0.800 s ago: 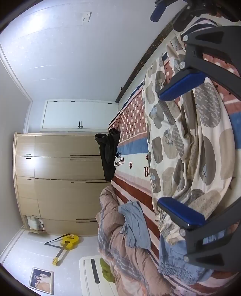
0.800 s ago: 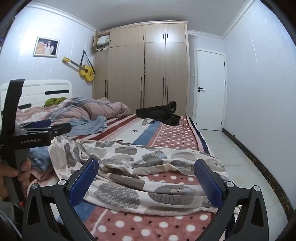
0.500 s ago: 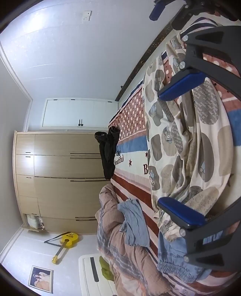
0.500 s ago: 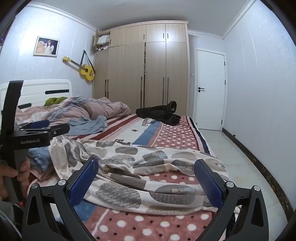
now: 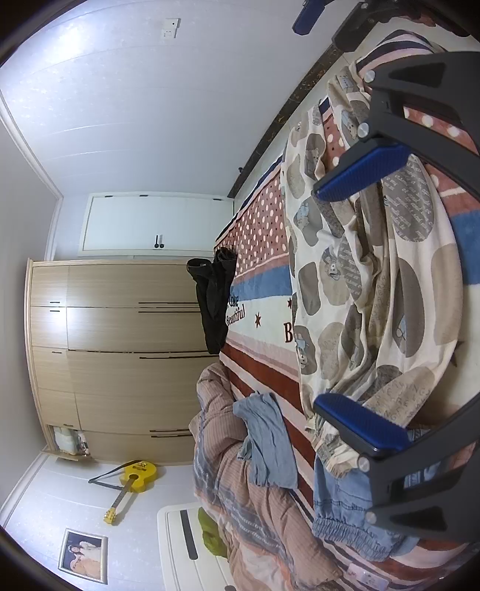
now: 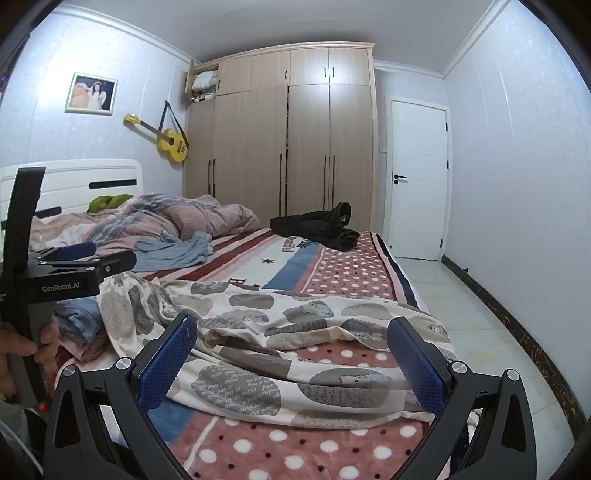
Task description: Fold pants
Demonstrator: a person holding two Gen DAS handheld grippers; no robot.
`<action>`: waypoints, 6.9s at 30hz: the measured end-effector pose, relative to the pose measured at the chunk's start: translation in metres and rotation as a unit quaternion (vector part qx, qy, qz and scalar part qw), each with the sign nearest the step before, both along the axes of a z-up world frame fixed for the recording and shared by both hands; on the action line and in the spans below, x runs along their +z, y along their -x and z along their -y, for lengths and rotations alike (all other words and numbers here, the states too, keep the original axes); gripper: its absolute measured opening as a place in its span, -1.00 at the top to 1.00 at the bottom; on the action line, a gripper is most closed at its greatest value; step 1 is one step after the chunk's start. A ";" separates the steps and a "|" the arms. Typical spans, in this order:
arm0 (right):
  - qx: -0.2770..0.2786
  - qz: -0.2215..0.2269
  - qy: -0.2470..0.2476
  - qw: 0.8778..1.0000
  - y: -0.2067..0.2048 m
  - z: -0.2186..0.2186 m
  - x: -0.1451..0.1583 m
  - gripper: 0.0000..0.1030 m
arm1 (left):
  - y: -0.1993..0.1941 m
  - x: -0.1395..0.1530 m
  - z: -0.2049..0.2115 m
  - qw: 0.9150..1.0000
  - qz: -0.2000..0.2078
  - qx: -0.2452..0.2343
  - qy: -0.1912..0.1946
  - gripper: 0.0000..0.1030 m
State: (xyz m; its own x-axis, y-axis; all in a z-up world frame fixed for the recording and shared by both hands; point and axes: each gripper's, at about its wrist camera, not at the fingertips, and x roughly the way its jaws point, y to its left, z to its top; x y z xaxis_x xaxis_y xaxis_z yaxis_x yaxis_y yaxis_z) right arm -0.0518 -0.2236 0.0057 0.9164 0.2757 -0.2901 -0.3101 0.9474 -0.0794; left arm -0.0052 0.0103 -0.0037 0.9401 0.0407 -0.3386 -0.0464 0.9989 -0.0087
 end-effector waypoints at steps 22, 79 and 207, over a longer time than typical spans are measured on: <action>0.000 0.000 -0.001 1.000 0.000 0.001 0.000 -0.99 | 0.002 -0.002 -0.001 1.000 0.002 0.005 -0.008 -0.99; -0.060 -0.126 -0.069 0.988 -0.036 0.063 -0.091 -0.99 | -0.023 -0.112 -0.055 0.978 -0.185 0.023 0.097 -0.98; -0.084 -0.298 0.001 0.951 -0.323 0.121 -0.031 -0.16 | -0.281 0.002 -0.135 0.959 -0.263 0.048 -0.093 -0.87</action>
